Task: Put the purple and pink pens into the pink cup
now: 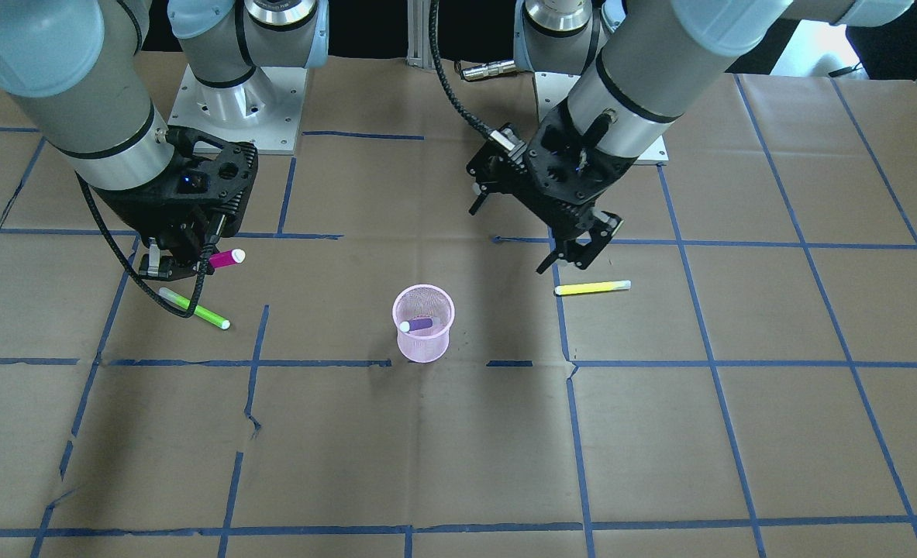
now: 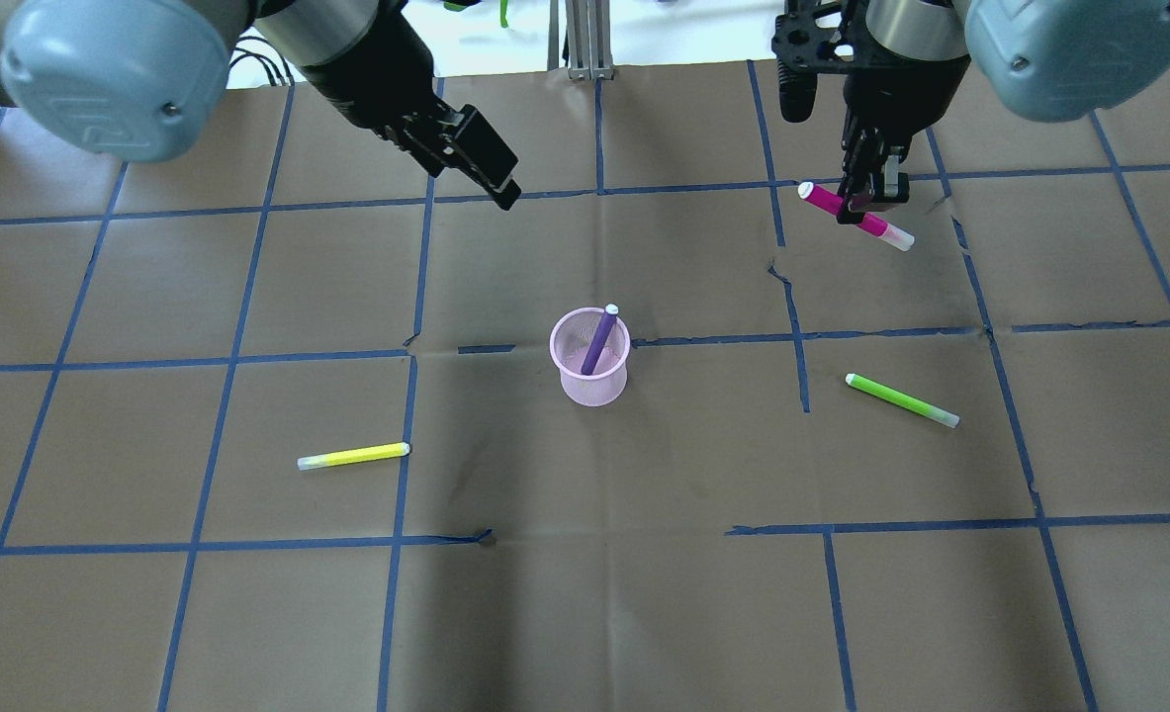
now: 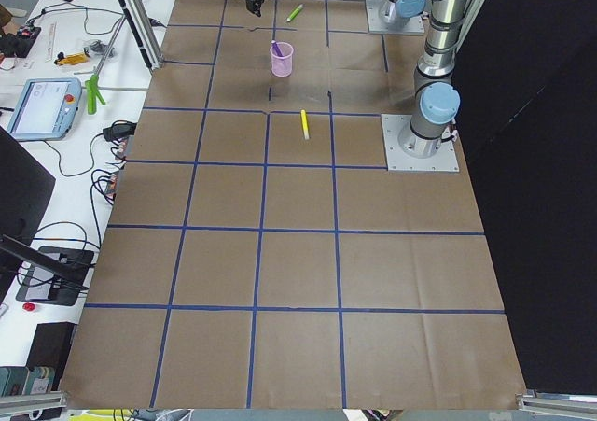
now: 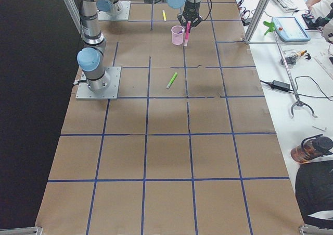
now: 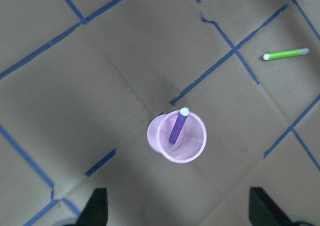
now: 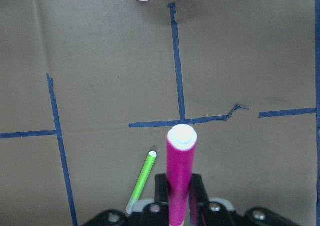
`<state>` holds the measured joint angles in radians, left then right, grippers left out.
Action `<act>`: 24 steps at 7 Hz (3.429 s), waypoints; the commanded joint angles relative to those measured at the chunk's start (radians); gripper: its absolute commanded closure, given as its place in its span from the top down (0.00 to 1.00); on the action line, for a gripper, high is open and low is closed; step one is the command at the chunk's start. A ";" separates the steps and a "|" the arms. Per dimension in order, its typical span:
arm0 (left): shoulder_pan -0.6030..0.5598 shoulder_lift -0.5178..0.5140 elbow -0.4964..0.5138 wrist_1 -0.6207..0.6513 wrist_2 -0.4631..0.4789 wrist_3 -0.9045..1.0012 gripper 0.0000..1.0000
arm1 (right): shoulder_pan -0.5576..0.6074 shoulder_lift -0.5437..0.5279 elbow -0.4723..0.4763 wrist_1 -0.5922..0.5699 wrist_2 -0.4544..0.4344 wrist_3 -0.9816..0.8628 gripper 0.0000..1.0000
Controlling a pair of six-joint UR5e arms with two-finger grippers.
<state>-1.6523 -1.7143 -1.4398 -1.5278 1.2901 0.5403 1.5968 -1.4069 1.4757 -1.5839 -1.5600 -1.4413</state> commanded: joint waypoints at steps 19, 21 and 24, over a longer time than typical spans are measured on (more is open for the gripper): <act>0.144 0.143 -0.074 -0.045 0.261 -0.576 0.98 | 0.247 0.074 0.442 -0.853 0.439 0.478 0.09; 0.151 0.140 -0.064 -0.045 0.261 -0.577 0.98 | 0.253 0.114 0.442 -0.921 0.437 0.501 0.10; 0.151 0.140 -0.065 -0.045 0.261 -0.576 0.98 | 0.255 0.114 0.440 -0.924 0.478 0.507 0.97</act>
<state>-1.5020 -1.5738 -1.5039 -1.5723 1.5509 -0.0365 1.8507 -1.2938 1.9169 -2.5062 -1.1107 -0.9356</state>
